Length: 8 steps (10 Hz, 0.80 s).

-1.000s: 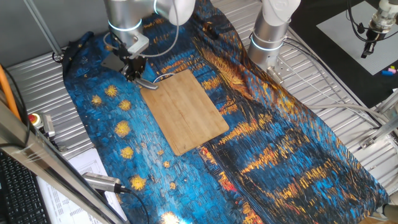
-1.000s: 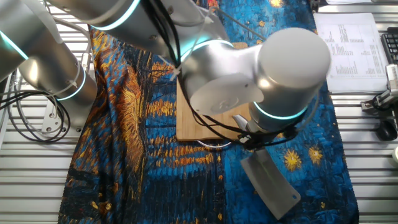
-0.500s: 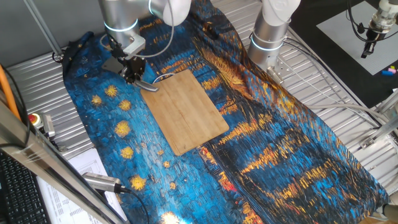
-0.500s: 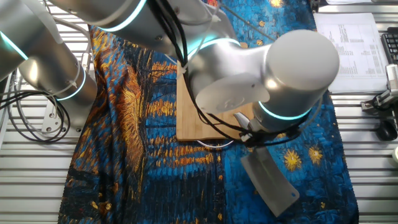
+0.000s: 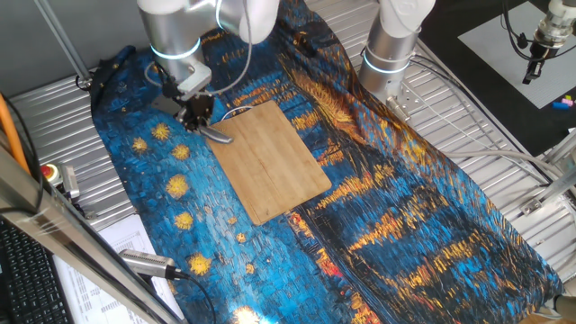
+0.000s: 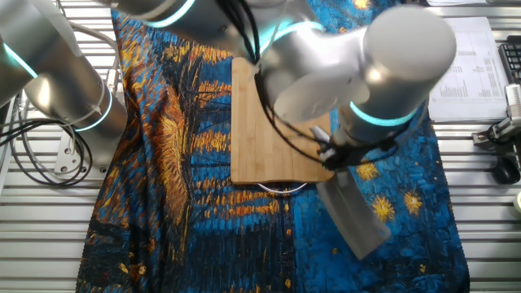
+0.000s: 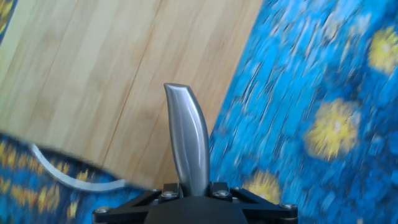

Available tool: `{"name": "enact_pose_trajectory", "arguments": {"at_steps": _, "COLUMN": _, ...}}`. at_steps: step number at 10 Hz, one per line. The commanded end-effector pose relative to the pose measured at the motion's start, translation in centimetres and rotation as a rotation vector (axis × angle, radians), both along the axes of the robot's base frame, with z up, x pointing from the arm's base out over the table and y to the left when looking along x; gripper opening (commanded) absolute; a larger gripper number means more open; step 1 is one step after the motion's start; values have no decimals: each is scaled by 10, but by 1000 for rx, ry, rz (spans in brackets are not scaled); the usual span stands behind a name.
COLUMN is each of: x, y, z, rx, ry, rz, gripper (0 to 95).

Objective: Put the knife on the cutting board

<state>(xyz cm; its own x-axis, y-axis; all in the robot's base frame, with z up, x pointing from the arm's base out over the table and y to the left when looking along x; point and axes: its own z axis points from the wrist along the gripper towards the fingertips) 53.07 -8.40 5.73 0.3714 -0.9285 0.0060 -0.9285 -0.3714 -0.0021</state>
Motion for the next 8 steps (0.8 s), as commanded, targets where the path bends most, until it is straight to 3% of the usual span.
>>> {"name": "enact_pose_trajectory", "arguments": {"at_steps": 1, "x": 0, "y": 15, "z": 0, "rx": -5, "ry": 4, "rz": -40, "gripper": 0}}
{"name": "enact_pose_trajectory", "arguments": {"at_steps": 5, "x": -2, "y": 52, "z": -2, "rx": -17, "ry": 8, "rz": -116, "gripper": 0}}
{"name": "enact_pose_trajectory", "arguments": {"at_steps": 8, "x": -3, "y": 61, "z": -2, "rx": -23, "ry": 2, "rz": -148, "gripper": 0}}
